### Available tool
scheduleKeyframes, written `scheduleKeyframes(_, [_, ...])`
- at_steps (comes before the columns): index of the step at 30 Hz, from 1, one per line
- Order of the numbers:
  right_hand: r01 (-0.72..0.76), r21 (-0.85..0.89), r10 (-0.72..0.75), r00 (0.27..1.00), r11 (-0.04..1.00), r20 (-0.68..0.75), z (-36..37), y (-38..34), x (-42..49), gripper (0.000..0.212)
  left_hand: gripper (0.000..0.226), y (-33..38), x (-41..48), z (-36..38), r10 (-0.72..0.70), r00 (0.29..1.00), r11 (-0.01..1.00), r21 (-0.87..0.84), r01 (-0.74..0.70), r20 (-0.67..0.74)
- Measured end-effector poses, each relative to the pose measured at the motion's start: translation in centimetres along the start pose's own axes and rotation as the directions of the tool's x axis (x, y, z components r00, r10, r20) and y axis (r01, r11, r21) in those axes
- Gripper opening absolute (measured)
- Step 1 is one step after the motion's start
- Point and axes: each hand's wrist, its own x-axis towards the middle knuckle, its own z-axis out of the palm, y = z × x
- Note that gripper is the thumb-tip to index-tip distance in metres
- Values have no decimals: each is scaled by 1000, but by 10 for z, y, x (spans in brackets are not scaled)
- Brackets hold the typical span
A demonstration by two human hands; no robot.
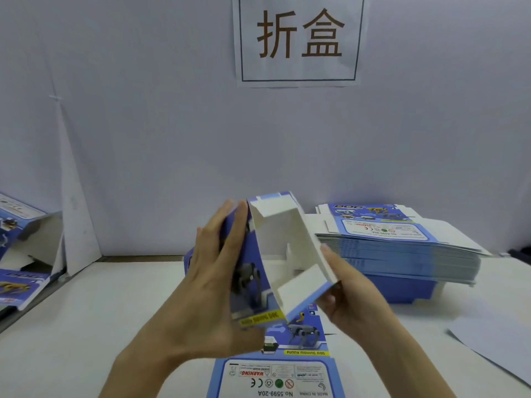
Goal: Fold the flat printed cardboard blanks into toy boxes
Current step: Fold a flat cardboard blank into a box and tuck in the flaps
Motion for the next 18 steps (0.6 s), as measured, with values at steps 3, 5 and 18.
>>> scheduleKeyframes(3, [-17,110,17,1000,994,0,-3,-5,0,15,86,-11,-1,2,50,996,998,-34,-52,-71])
scheduleKeyframes(5, [-184,155,174,982,971,75,1,1,-2,12,83,-18,0,12,43,989,997,-63,-52,-139])
scheduleKeyframes(18, [732,-484,-811,580,480,73,-9,-22,-13,35,127,-34,-14,-6,307,946,890,384,-245,-108])
